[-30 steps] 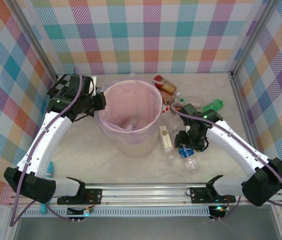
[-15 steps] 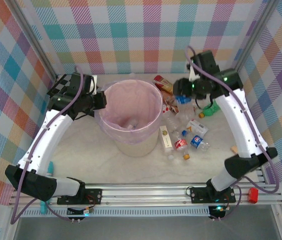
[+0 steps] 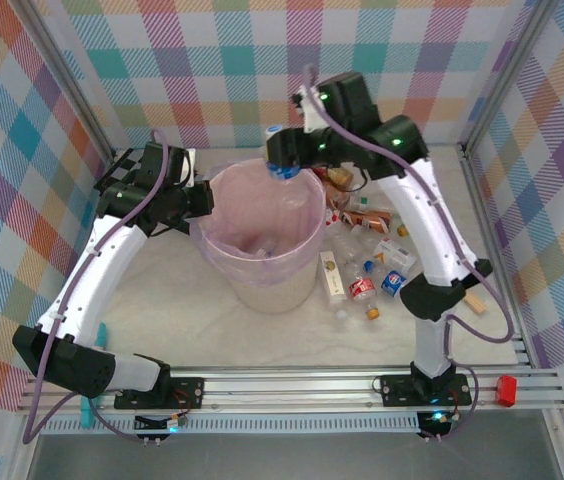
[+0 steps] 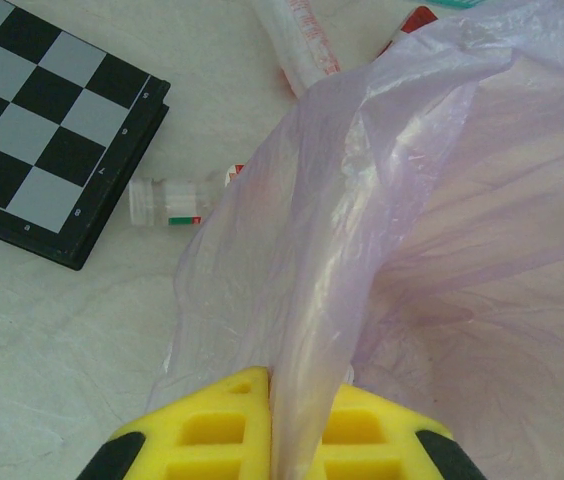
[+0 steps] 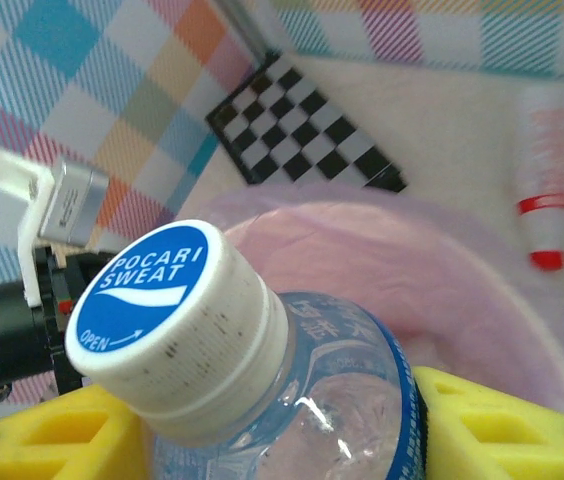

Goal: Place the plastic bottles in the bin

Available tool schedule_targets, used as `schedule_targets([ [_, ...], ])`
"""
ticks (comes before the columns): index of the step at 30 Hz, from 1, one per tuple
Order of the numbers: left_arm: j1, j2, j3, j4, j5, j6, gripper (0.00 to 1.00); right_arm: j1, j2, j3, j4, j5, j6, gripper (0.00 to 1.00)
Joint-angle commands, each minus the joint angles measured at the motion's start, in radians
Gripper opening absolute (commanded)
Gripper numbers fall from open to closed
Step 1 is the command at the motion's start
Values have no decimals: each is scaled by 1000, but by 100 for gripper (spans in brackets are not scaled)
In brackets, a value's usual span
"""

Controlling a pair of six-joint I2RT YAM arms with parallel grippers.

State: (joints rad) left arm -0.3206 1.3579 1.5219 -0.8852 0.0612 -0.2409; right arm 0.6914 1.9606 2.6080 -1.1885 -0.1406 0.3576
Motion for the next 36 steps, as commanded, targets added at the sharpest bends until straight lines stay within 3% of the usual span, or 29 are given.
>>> schedule_targets([
  [1, -11, 7, 29, 18, 41, -27, 1, 47, 46, -41, 20, -41, 1, 45],
  [11, -11, 8, 41, 16, 37, -20, 0, 148, 81, -352, 79, 37, -13, 45],
  [19, -11, 9, 51, 11, 35, -20, 0, 176, 116, -568, 204, 59, 34, 54],
  [22, -10, 9, 52, 11, 37, -21, 0, 184, 126, -594, 228, 53, 41, 61],
  [27, -10, 6, 57, 8, 37, -21, 0, 187, 93, -581, 235, 42, 25, 83],
  [36, -12, -6, 61, -7, 42, -23, 0, 187, -37, -494, 239, -6, -50, 97],
])
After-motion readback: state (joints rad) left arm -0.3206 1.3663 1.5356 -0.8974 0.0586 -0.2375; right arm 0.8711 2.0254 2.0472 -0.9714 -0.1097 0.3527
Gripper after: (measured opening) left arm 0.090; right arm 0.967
